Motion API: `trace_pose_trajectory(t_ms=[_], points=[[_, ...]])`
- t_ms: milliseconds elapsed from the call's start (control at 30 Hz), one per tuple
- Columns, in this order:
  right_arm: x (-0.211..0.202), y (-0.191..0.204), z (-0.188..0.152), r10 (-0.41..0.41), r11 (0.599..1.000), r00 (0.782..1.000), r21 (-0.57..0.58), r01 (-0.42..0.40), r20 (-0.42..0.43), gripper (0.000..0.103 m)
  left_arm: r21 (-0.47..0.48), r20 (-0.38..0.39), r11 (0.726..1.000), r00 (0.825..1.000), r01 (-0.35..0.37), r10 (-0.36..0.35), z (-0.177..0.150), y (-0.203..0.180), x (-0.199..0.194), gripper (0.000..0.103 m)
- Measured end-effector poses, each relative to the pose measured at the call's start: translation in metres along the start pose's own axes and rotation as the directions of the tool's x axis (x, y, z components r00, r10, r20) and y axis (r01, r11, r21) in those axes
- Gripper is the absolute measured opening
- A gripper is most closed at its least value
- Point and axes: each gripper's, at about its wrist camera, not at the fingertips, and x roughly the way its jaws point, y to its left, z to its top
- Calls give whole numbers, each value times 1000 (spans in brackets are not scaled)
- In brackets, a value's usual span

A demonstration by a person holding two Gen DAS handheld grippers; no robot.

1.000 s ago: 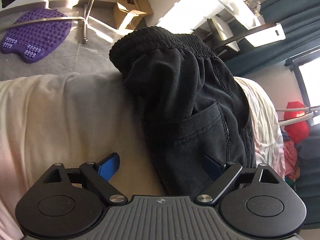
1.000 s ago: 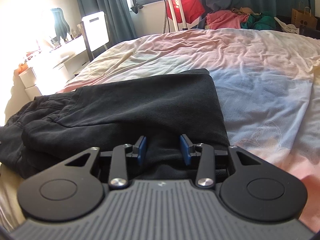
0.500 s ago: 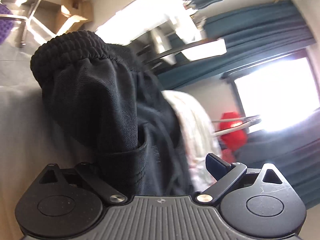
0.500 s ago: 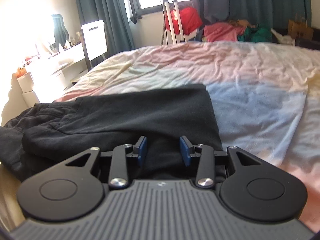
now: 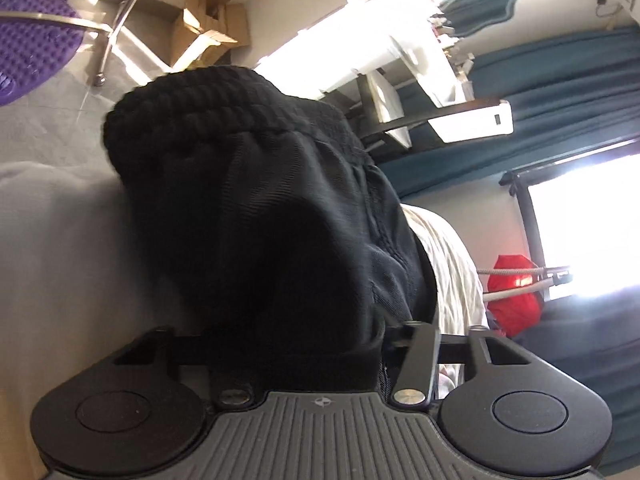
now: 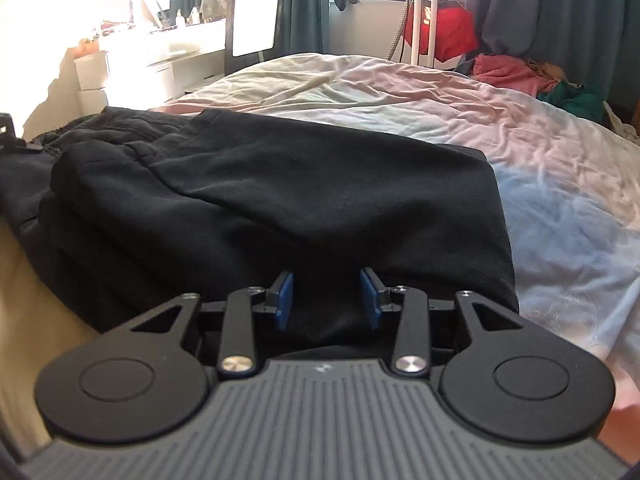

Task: Fold clothes
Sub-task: 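Grasp the waistband with the left gripper and lift it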

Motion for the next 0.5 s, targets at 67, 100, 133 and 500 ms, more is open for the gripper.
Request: trace_pose_trajectory(t_ms=[67, 100, 133, 500], points=[[-2, -2, 1, 14, 1000, 1000, 20, -14, 1, 39, 20, 1, 1000, 1000, 13, -13, 2, -1, -5, 38], [-2, -2, 0, 17, 1000, 1000, 21, -17, 3, 40, 55, 3, 998, 1000, 5, -5, 3, -5, -7, 36], [-3, -2, 0, 20, 1000, 1000, 22, -20, 5, 40, 94, 6, 996, 1000, -7, 6, 3, -10, -8, 32], [-5, -11, -3, 61, 997, 998, 56, -61, 10, 39, 488, 267, 853, 962, -184, 55, -58, -131, -45, 21]])
